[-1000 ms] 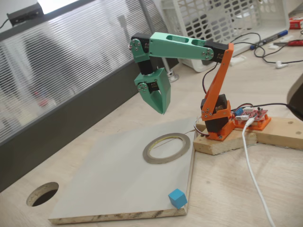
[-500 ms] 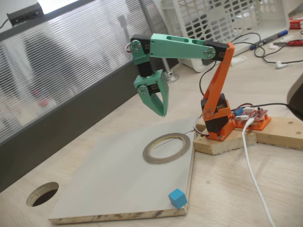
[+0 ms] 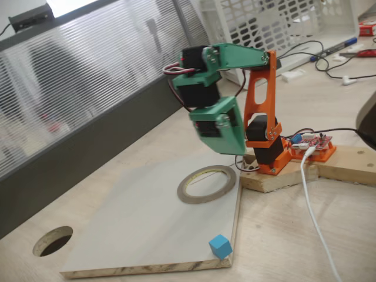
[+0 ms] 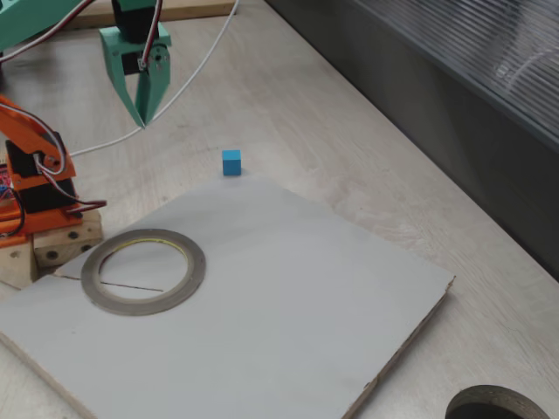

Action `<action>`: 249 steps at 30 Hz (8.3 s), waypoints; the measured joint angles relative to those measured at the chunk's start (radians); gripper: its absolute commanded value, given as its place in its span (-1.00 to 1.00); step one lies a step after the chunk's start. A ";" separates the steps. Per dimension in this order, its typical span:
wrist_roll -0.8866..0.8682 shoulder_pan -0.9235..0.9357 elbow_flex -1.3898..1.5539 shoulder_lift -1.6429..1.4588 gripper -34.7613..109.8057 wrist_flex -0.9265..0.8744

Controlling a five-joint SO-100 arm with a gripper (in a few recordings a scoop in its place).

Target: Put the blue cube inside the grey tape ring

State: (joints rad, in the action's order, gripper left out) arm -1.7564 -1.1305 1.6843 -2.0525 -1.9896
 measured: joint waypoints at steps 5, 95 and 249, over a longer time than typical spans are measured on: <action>0.000 -0.071 0.000 0.000 -0.52 0.000; 0.000 0.058 -0.956 1.063 -0.51 0.000; 0.000 0.041 -0.775 1.157 -0.49 0.236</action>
State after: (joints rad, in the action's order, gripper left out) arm -1.7564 -1.0891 0.9097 -0.8958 -1.7533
